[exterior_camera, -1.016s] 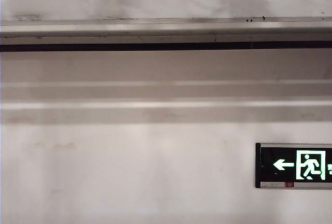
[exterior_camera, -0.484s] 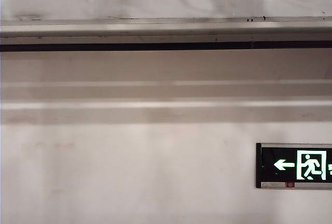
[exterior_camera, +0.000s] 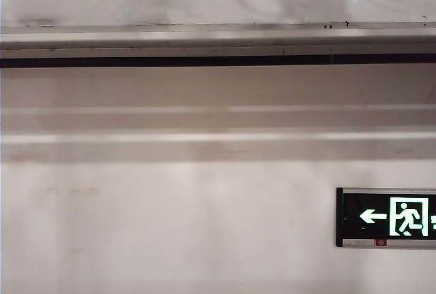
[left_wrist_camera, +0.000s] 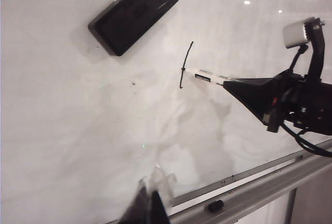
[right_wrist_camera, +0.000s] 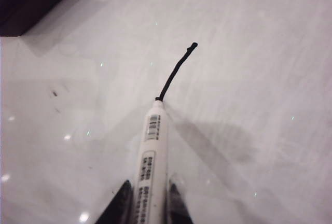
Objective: Take a marker from the whiteboard tray, write "Hi!" on the whiteboard, and then put the marker back vertically into the whiteboard tray.
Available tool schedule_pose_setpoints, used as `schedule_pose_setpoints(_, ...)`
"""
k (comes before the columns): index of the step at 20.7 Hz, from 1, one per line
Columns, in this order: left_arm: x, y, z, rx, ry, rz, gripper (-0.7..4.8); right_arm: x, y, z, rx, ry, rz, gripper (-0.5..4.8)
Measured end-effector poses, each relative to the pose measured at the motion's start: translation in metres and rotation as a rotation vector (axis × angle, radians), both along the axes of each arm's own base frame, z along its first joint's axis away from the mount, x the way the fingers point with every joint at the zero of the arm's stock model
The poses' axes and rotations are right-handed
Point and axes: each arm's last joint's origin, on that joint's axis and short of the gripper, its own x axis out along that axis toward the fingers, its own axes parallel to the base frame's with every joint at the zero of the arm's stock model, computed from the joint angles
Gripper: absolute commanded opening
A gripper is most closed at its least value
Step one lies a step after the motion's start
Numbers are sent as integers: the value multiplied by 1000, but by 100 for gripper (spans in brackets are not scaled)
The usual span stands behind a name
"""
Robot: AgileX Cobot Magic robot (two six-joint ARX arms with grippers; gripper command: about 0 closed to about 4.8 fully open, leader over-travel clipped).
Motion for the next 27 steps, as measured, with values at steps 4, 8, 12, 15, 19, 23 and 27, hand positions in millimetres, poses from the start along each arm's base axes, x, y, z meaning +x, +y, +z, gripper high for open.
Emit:
schedule_pose_setpoints(4, 0, 0, 0, 0, 0, 0, -6, 1, -2, 0, 3, 2, -23, -5)
schedule_pose_setpoints(8, 0, 0, 0, 0, 0, 0, -6, -3, -7, 4, 18, -1, -76, -5)
schedule_pose_setpoints(12, 0, 0, 0, 0, 0, 0, -6, -6, -13, 6, 21, 9, -130, -4)
schedule_pose_setpoints(15, 0, 0, 0, 0, 0, 0, -6, -8, -15, 7, 22, 11, -156, -5)
schedule_pose_setpoints(19, 0, 0, 0, 0, 0, 0, -6, -16, -21, 12, 28, -1, -149, -4)
schedule_pose_setpoints(23, 0, 0, 0, 0, 0, 0, -6, -36, -30, 35, 67, -144, -76, -5)
schedule_pose_setpoints(27, 0, 0, 0, 1, -1, -3, -6, -30, -30, 33, -1, -173, -81, -4)
